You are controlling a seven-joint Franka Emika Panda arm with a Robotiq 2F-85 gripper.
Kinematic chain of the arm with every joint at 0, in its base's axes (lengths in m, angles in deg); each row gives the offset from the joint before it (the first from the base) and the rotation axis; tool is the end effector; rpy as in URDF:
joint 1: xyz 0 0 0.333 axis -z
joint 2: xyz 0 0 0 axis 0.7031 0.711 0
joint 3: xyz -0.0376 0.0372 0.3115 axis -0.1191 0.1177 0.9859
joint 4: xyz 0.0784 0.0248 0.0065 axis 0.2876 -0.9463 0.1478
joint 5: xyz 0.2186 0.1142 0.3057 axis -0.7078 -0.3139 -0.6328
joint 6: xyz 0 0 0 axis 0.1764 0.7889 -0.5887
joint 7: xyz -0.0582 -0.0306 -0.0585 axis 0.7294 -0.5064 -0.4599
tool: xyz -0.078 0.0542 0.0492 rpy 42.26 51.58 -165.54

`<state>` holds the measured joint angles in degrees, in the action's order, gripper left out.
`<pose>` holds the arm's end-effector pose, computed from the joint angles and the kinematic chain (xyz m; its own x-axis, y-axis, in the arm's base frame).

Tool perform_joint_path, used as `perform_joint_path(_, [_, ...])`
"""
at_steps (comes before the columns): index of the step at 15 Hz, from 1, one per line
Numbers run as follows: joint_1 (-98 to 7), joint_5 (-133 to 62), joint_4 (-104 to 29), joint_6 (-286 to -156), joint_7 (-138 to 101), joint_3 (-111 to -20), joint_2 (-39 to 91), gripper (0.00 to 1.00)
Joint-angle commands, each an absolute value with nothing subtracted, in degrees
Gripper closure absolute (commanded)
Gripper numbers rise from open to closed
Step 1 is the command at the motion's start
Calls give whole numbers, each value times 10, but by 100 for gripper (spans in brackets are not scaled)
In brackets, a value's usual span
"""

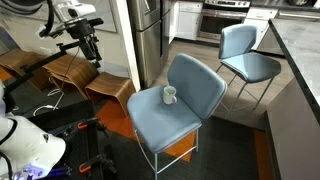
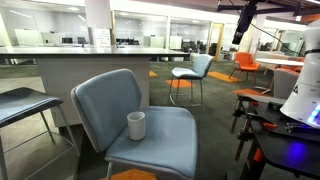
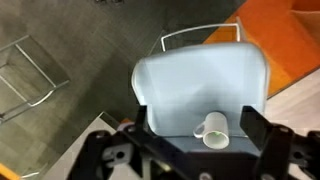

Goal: Remove the green marker from the white mug

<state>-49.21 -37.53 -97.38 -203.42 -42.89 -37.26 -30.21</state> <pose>0.3080 0.1683 0.4398 0.9836 -0.0622 0.1693 -0.1005 -0.9684 0.2281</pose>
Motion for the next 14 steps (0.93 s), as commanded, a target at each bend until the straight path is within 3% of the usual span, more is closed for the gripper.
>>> perform_joint_path(1, [-495,-379,-956,-2076,-427,-394,-241,0])
perform_joint_path(8, [-461,-354,-880,-2196,-463,-413,-29,0])
perform_joint_path(14, [-492,-284,-771,-2294,-457,-465,167,0])
